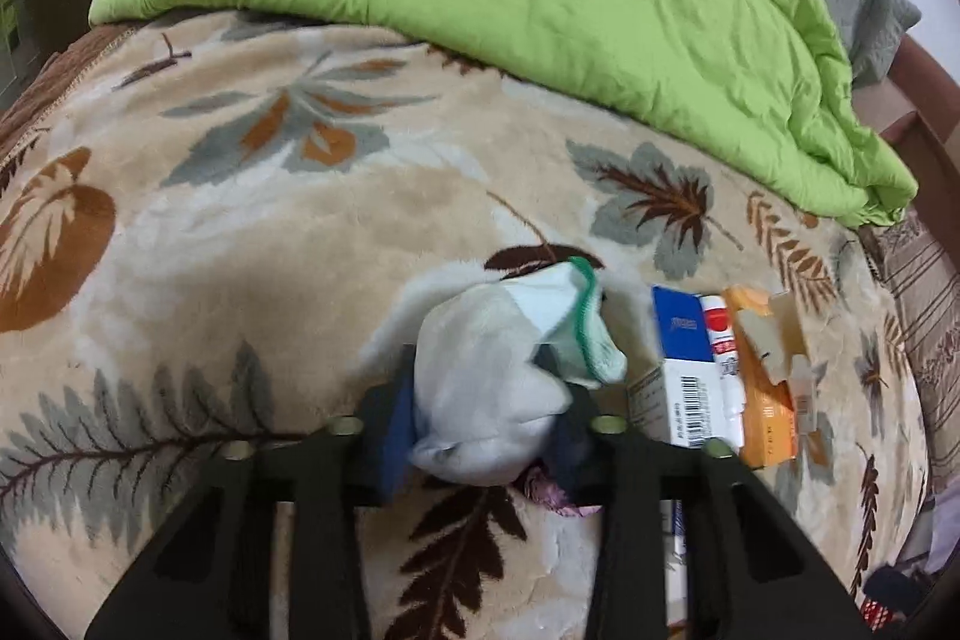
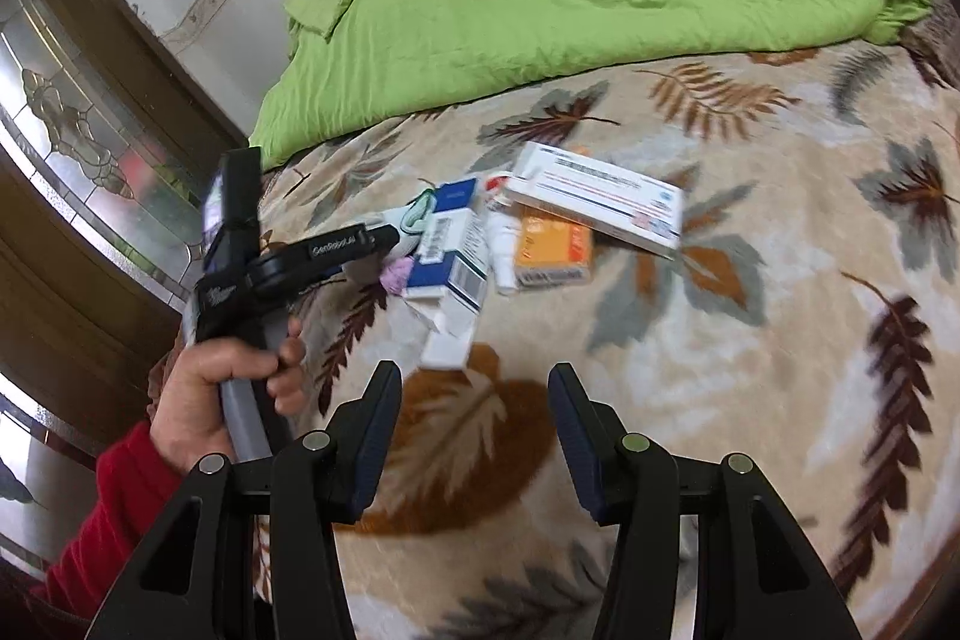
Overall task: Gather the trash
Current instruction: 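Grasp the white glove with the left tool while the right tool grasps the blue-and-white medicine box, then lift and hold the white glove and blue-and-white box above the bed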
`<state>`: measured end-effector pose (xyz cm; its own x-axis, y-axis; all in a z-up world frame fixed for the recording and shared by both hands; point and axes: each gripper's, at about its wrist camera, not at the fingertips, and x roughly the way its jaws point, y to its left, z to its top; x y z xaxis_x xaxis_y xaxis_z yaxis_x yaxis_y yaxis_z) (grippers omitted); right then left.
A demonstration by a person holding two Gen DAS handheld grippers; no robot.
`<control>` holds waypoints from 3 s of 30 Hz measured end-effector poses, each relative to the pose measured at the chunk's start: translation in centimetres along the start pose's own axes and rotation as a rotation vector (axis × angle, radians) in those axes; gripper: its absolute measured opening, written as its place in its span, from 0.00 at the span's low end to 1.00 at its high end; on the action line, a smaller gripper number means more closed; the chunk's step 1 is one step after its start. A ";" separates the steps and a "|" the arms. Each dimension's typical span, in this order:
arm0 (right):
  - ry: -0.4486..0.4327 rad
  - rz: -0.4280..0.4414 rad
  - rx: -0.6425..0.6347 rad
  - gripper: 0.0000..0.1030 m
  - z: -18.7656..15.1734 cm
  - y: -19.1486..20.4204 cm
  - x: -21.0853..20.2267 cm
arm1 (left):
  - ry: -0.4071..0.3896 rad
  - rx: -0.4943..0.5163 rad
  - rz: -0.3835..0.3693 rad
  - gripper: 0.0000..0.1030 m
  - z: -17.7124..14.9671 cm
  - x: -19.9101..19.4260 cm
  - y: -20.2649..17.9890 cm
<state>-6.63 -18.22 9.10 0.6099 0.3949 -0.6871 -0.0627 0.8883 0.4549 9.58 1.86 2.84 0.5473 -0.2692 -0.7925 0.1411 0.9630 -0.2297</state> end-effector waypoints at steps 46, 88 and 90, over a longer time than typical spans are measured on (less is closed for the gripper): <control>-0.104 0.033 -0.025 0.34 -6.8 0.7 -3.5 | -0.282 0.086 0.079 0.29 -14.1 -16.4 -4.0; -0.188 0.057 -0.006 0.34 -8.0 -0.6 -6.3 | -0.338 0.229 0.155 0.29 -16.1 -16.4 -7.8; -0.188 0.059 -0.005 0.34 -8.0 -0.6 -6.3 | -0.339 0.230 0.156 0.29 -16.1 -16.4 -7.8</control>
<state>-16.76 -19.33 8.61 0.7417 0.3959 -0.5415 -0.1065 0.8665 0.4877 -13.76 -1.51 8.55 0.8110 -0.1376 -0.5687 0.1943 0.9801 0.0399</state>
